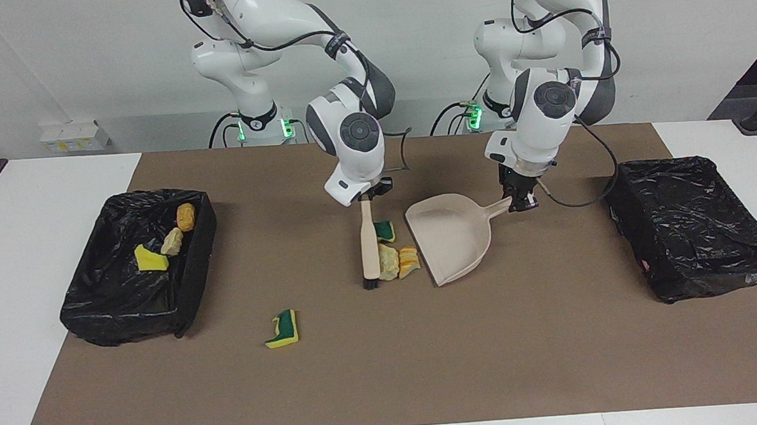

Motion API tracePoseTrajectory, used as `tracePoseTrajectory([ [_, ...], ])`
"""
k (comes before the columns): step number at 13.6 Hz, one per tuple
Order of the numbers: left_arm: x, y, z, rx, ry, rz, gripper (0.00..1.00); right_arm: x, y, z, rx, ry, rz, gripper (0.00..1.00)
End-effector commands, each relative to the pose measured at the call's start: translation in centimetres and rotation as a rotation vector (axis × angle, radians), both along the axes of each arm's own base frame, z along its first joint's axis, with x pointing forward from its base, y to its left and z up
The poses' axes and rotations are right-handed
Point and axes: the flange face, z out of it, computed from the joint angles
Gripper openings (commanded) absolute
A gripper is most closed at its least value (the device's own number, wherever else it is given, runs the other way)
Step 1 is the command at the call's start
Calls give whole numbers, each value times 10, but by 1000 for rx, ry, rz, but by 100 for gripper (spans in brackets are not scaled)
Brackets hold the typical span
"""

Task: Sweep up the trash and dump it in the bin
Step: 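Sweep the bread and sponge pieces into the dustpan with the right gripper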

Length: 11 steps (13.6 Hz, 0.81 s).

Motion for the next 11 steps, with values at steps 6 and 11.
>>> tracePoseTrajectory([
  [6,-10,2,-11,-18,-27,25,0,-26,57,5,86,29,-2,0],
  [11,-10,2,-11,-18,-27,25,0,-39,90,29,97,-3,-2,0],
])
